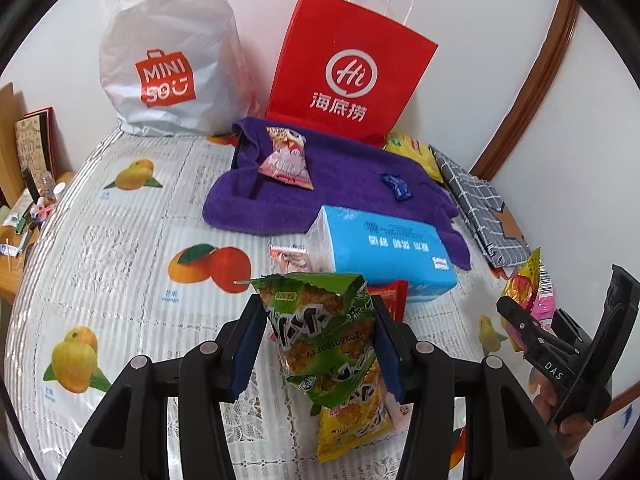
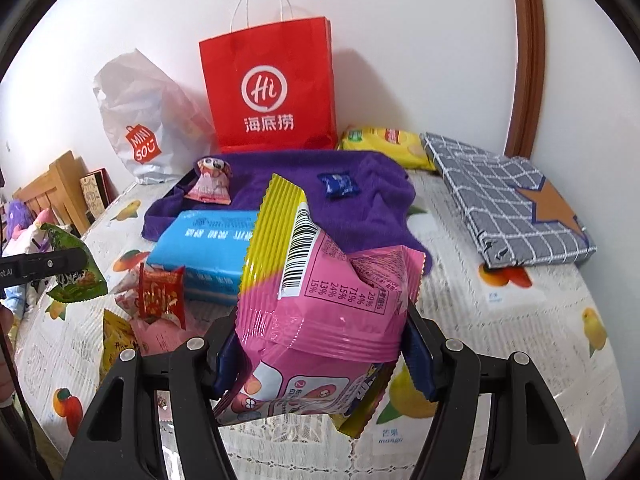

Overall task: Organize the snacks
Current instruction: 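Lift the pink bag and green bag up from the pile, then carry the pink bag and green bag over the purple towel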

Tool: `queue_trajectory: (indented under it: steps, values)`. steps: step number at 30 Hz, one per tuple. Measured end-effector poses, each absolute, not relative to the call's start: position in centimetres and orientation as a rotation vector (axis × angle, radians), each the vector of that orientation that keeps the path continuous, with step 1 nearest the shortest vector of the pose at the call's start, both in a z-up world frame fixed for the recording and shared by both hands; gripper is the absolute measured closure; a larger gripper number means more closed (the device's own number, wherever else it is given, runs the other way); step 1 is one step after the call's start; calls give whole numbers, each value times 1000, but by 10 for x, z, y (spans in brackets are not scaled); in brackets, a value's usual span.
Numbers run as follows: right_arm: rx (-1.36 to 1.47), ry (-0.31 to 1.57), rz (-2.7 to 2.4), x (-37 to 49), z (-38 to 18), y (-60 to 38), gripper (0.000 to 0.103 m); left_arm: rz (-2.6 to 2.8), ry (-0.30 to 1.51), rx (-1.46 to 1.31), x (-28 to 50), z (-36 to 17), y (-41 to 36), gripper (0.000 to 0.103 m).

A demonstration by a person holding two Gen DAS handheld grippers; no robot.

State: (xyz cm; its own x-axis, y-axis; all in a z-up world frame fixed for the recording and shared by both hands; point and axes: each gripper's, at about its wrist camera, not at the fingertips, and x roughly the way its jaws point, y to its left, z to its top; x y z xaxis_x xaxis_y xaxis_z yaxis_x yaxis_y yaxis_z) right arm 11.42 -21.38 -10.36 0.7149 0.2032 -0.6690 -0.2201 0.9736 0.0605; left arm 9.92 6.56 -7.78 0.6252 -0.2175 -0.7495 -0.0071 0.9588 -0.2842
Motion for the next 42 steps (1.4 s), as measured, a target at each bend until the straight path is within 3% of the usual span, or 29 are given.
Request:
queue_trajectory:
  steps: [22,42]
  values:
    - [-53,683,315,157,-55,-174,36,-155,842,-226,137,-37,44,54]
    - [-49,683,385,256,-25,-151,36,-152,838,-223,227,-15,50,54]
